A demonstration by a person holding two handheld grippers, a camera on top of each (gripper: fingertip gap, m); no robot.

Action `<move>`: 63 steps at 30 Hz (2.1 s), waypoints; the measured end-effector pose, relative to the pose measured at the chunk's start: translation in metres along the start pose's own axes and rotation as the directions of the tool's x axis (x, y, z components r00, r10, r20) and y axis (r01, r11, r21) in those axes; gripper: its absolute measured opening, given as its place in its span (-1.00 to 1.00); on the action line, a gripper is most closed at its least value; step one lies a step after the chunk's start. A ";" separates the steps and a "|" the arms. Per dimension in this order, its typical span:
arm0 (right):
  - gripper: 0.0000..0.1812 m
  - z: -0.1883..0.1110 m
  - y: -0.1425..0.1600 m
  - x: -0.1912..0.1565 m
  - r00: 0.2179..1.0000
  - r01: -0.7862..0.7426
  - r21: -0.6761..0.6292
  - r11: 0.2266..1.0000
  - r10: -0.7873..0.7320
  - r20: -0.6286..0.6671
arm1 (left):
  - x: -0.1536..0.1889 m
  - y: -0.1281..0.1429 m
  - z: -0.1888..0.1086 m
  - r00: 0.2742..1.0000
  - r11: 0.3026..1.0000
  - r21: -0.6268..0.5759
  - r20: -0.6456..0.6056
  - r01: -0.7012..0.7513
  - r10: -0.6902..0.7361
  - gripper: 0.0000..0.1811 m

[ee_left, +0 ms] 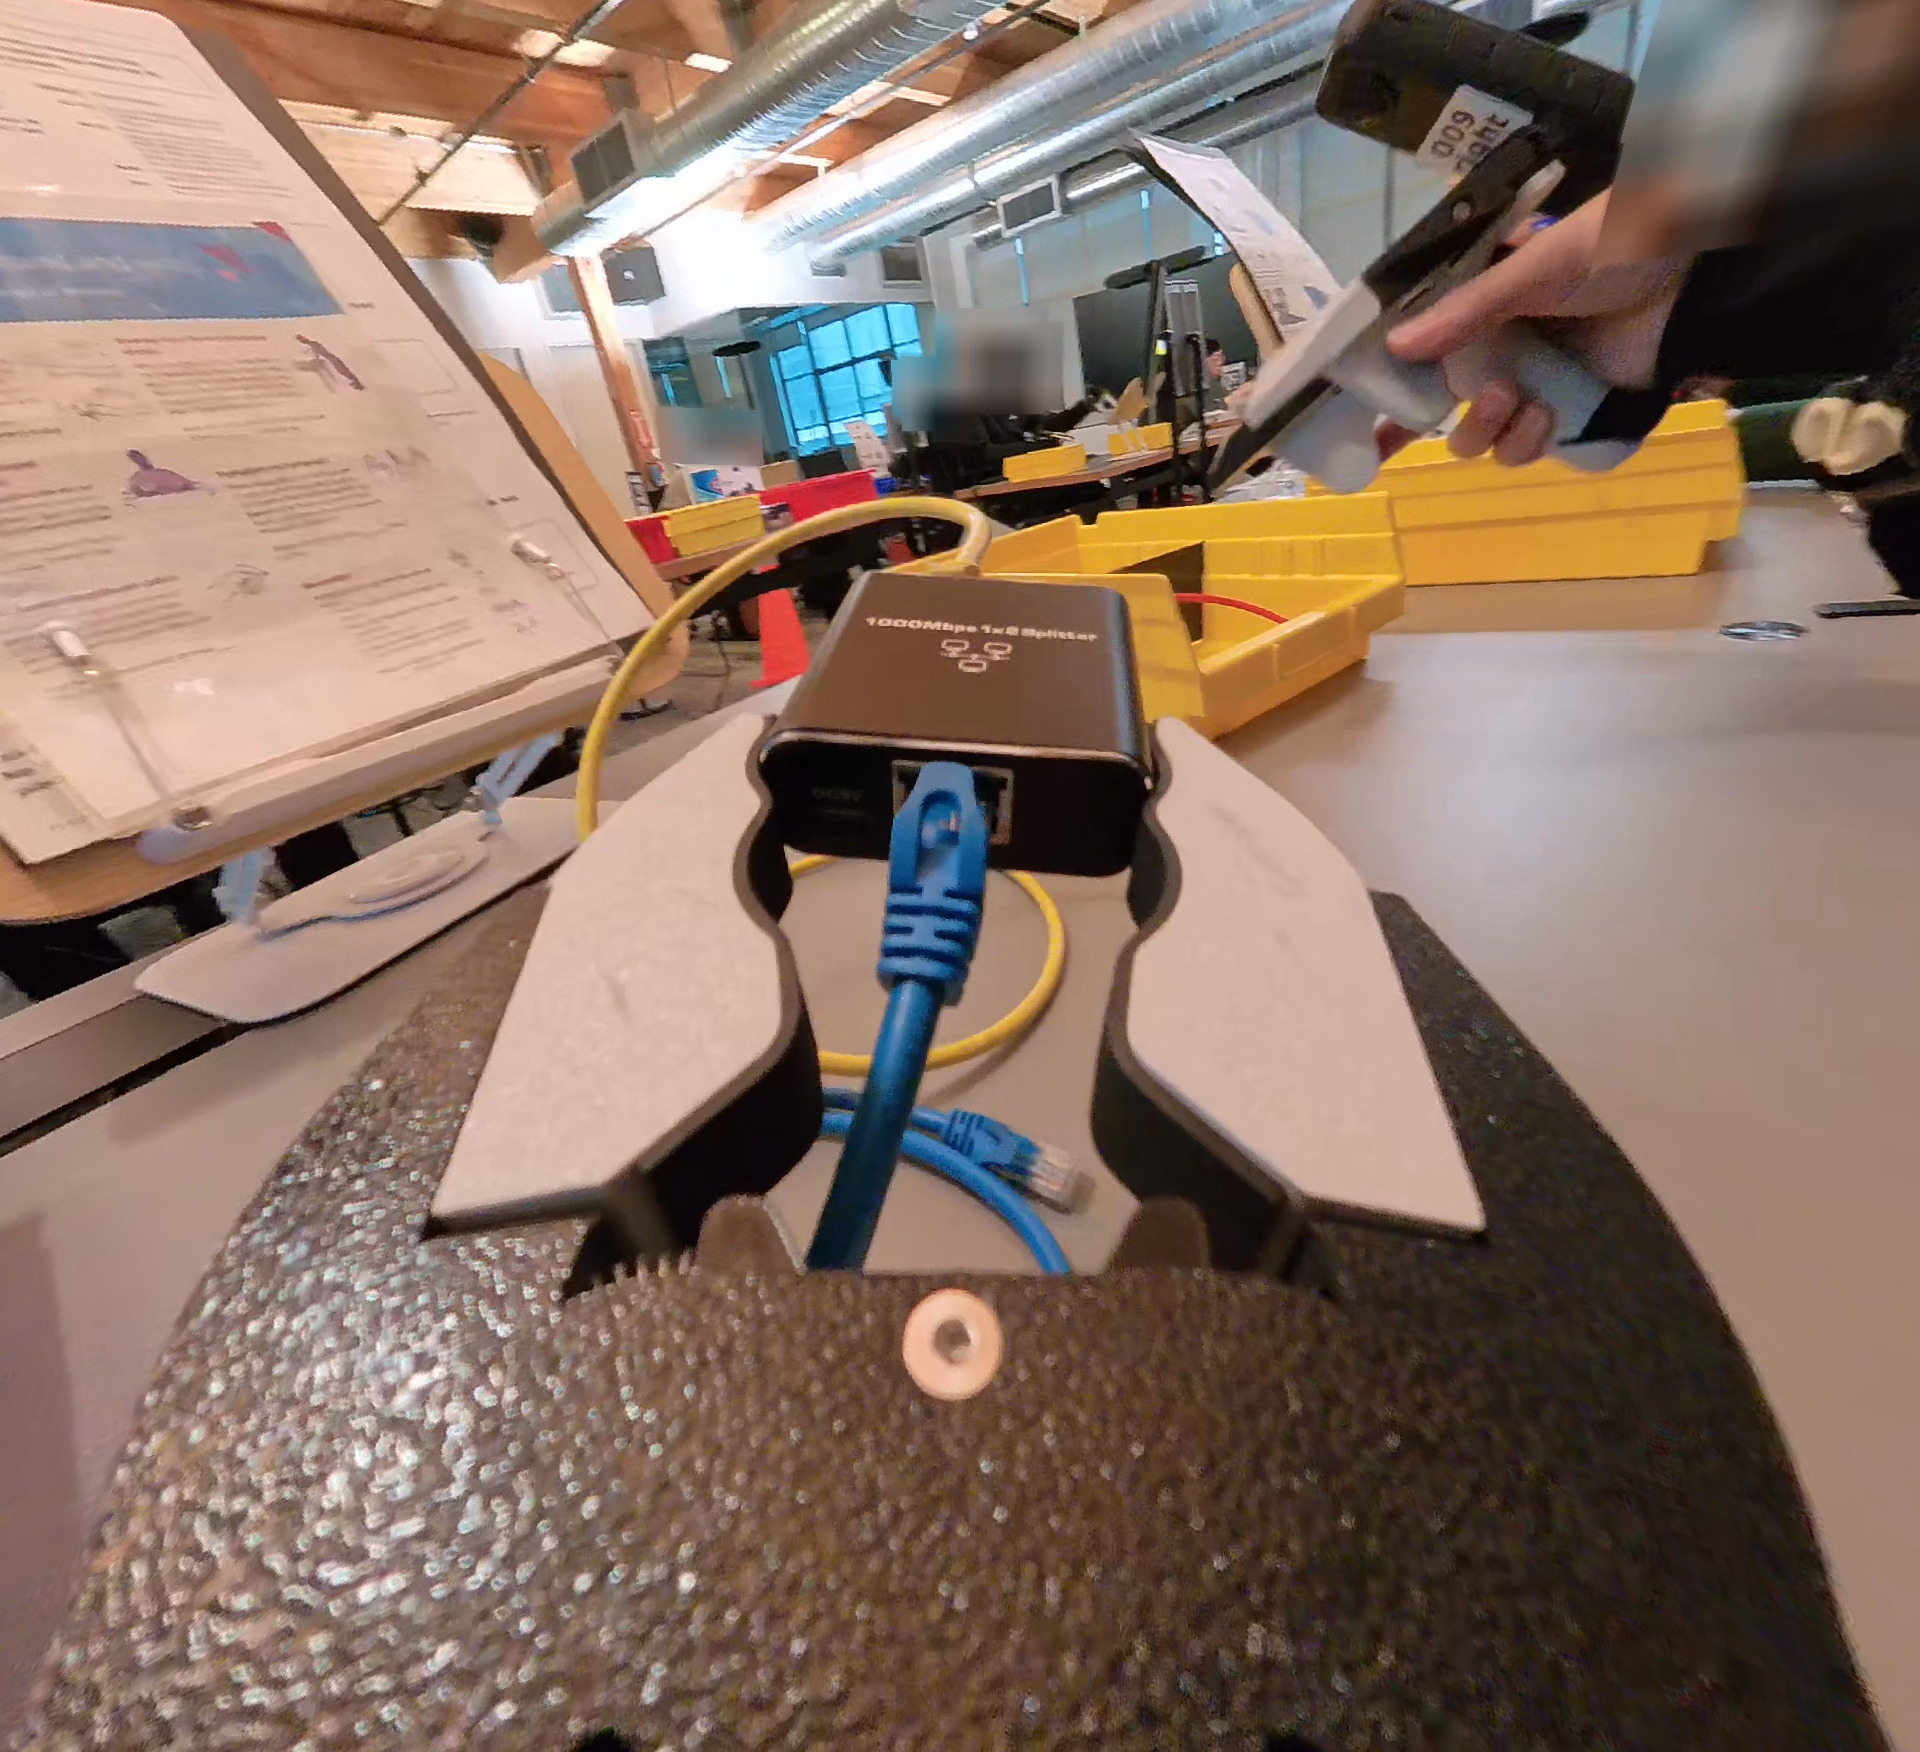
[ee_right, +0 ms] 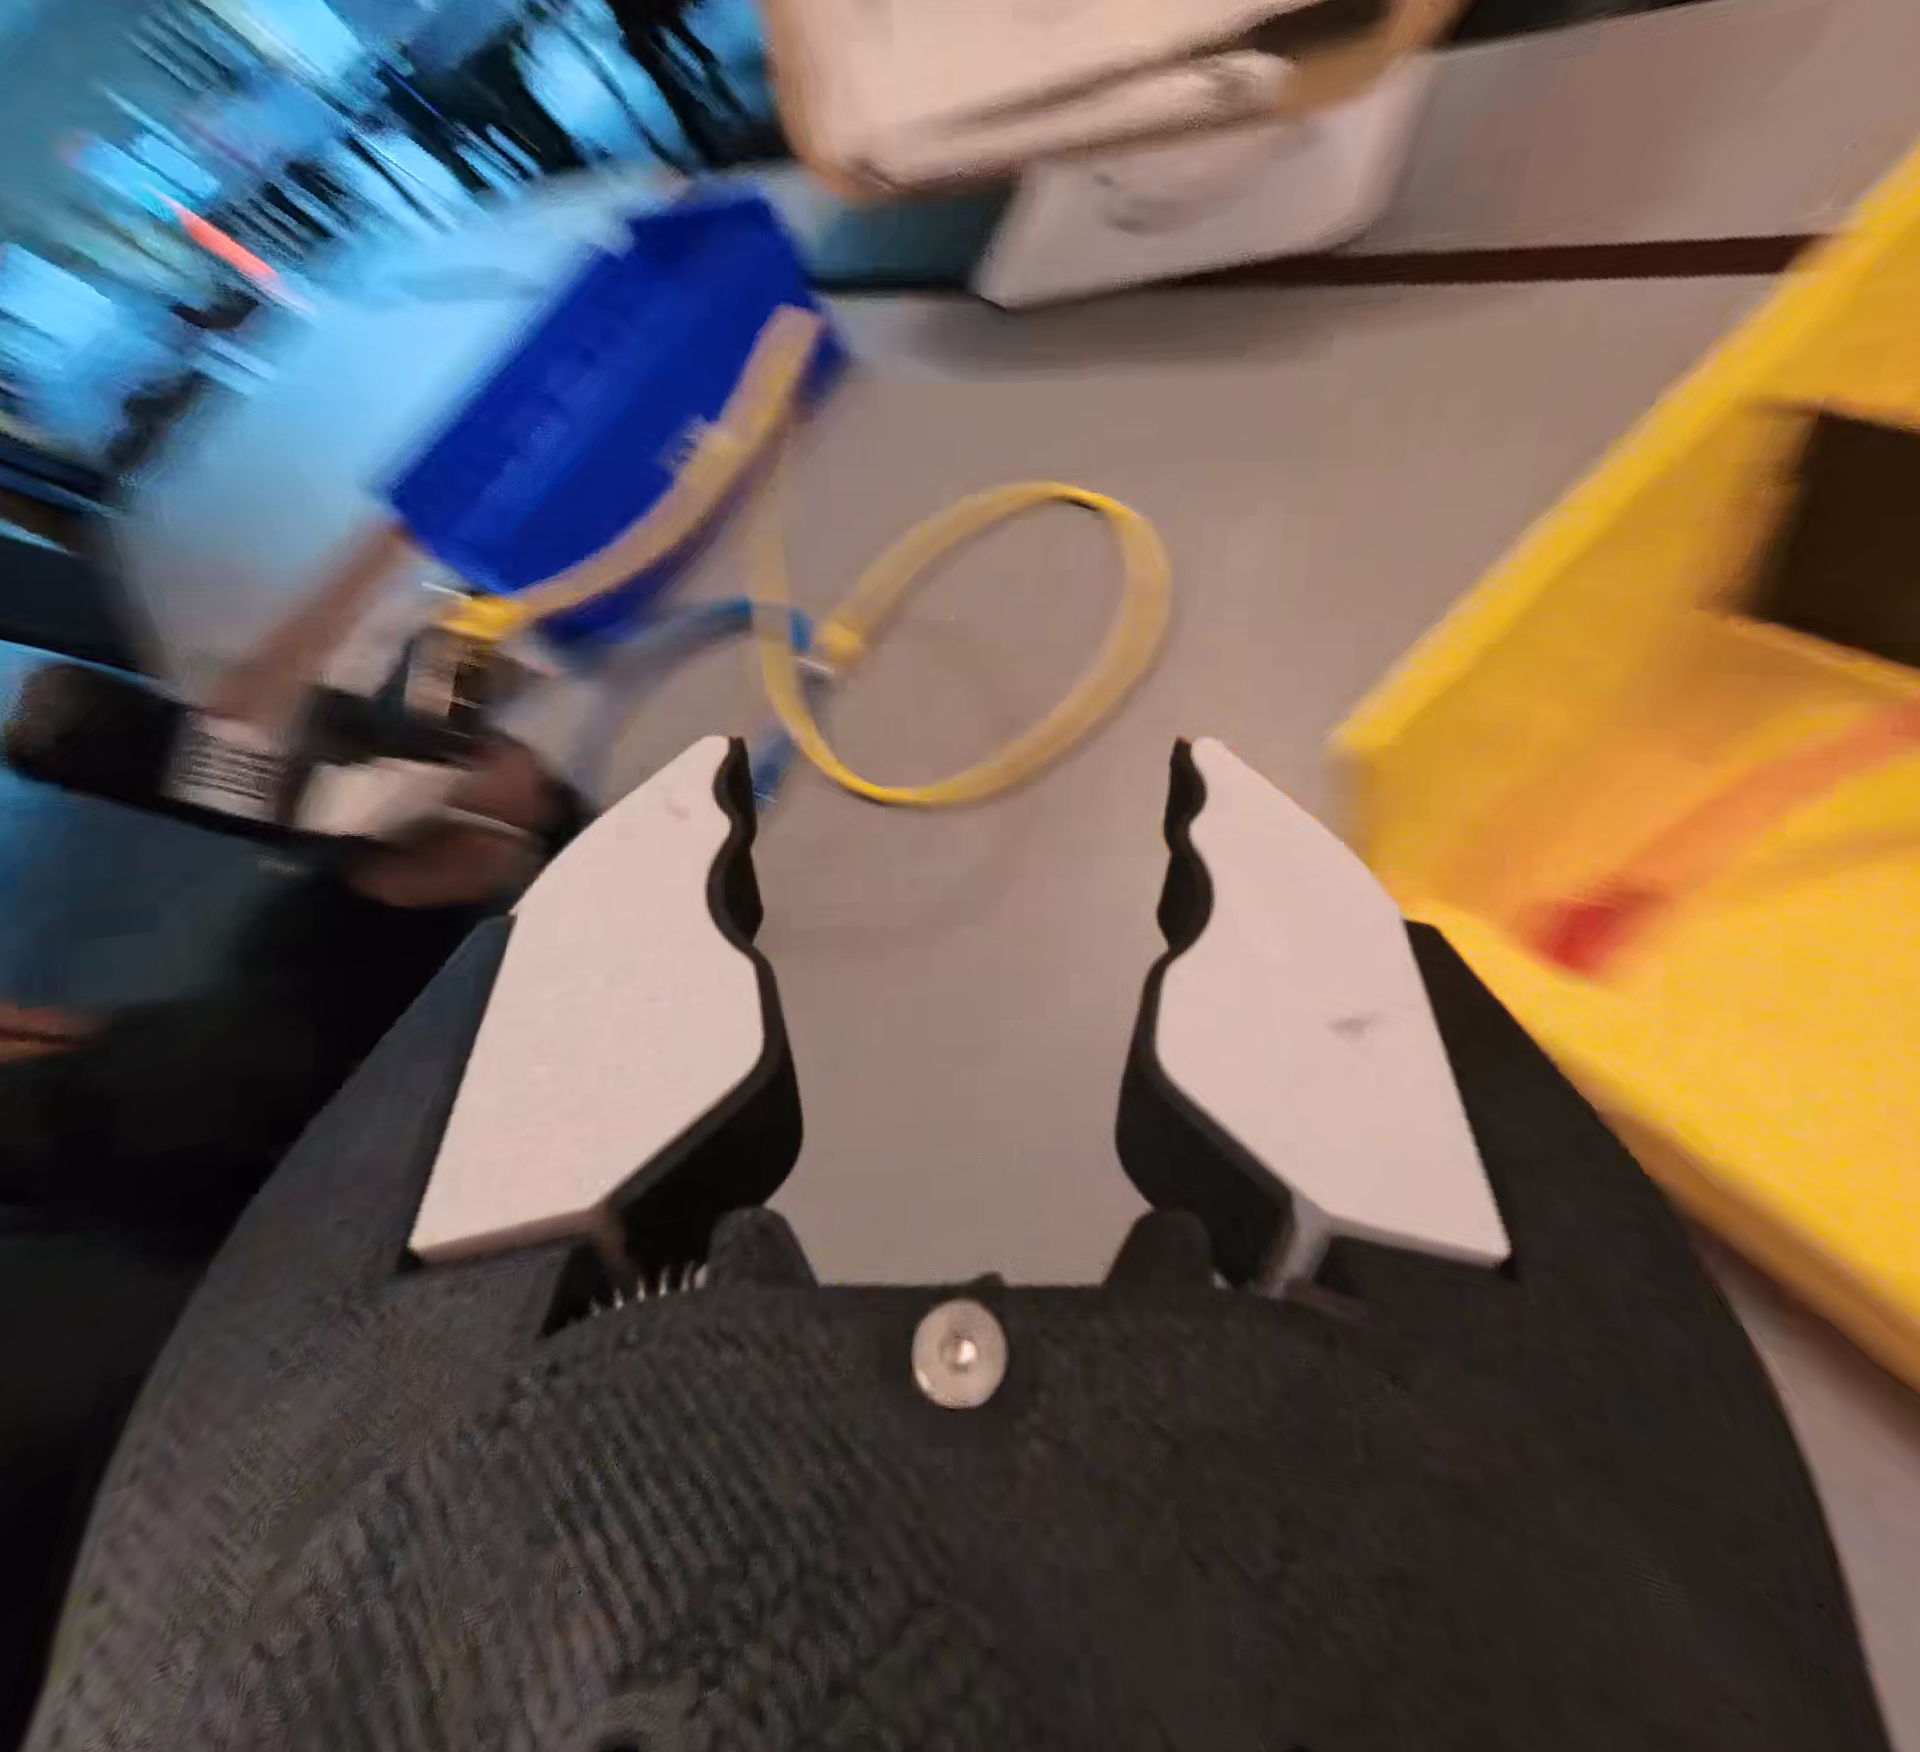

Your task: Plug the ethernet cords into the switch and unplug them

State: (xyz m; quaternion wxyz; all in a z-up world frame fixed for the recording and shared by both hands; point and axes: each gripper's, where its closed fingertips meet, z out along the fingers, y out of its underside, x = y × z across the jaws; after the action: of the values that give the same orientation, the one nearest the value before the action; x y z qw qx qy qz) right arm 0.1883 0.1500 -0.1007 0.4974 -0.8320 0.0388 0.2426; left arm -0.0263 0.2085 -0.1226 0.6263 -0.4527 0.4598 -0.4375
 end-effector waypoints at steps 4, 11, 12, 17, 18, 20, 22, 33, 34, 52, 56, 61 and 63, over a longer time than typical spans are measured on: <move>-0.14 0.045 0.031 -0.085 0.932 -0.265 0.185 0.946 0.202 0.302 | 0.016 0.001 0.001 0.993 0.998 -0.022 -0.108 0.054 -0.056 -0.31; -0.30 0.082 0.061 -0.145 0.715 -0.580 0.149 0.801 0.413 0.564 | 0.038 0.001 0.001 0.969 0.998 -0.031 -0.239 0.060 -0.065 -0.31; -0.33 0.084 0.061 -0.145 0.710 -0.600 0.163 0.783 0.427 0.560 | 0.040 0.001 0.001 0.966 0.998 -0.032 -0.252 0.055 -0.061 -0.31; -0.55 0.090 0.063 -0.146 0.690 -0.656 0.198 0.728 0.471 0.550 | 0.047 0.002 0.002 0.960 0.999 -0.036 -0.277 0.024 -0.033 -0.31; -0.62 0.090 0.063 -0.147 0.679 -0.666 0.199 0.719 0.474 0.560 | 0.048 0.002 0.002 0.960 0.999 -0.035 -0.278 0.023 -0.032 -0.31; -0.65 0.091 0.063 -0.148 0.658 -0.688 0.199 0.698 0.484 0.576 | 0.048 0.002 0.002 0.960 0.999 -0.036 -0.277 0.022 -0.031 -0.31; -0.71 0.090 0.062 -0.149 0.652 -0.694 0.210 0.689 0.478 0.589 | 0.047 0.003 0.002 0.961 0.999 -0.040 -0.275 0.020 -0.030 -0.31; -0.78 0.092 0.062 -0.148 0.637 -0.726 0.225 0.650 0.511 0.578 | 0.049 0.007 0.004 0.963 0.998 -0.056 -0.268 -0.027 0.011 -0.31; -0.78 0.092 0.062 -0.148 0.638 -0.728 0.234 0.645 0.509 0.578 | 0.049 0.007 0.005 0.964 0.998 -0.055 -0.264 -0.030 0.014 -0.31; -0.85 0.097 0.054 -0.142 0.569 -0.819 0.375 0.434 0.533 0.626 | 0.040 0.009 0.008 0.982 0.996 -0.064 -0.178 -0.067 0.055 -0.31; -0.86 0.099 0.054 -0.143 0.596 -0.797 0.383 0.467 0.510 0.620 | 0.038 0.010 0.008 0.983 0.994 -0.070 -0.168 -0.080 0.067 -0.31; -0.86 0.101 0.057 -0.140 0.635 -0.764 0.387 0.516 0.499 0.590 | 0.038 0.013 0.009 0.983 0.990 -0.086 -0.160 -0.108 0.093 -0.31; -0.86 0.102 0.056 -0.141 0.654 -0.744 0.381 0.549 0.480 0.584 | 0.038 0.014 0.010 0.983 0.989 -0.091 -0.154 -0.116 0.101 -0.31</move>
State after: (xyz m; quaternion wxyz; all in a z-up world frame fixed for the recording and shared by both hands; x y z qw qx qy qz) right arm 0.0099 0.1827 -0.1232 0.6057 -0.4907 0.3017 0.5490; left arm -0.0078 0.1767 -0.1416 0.5898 -0.4239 0.5504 -0.4117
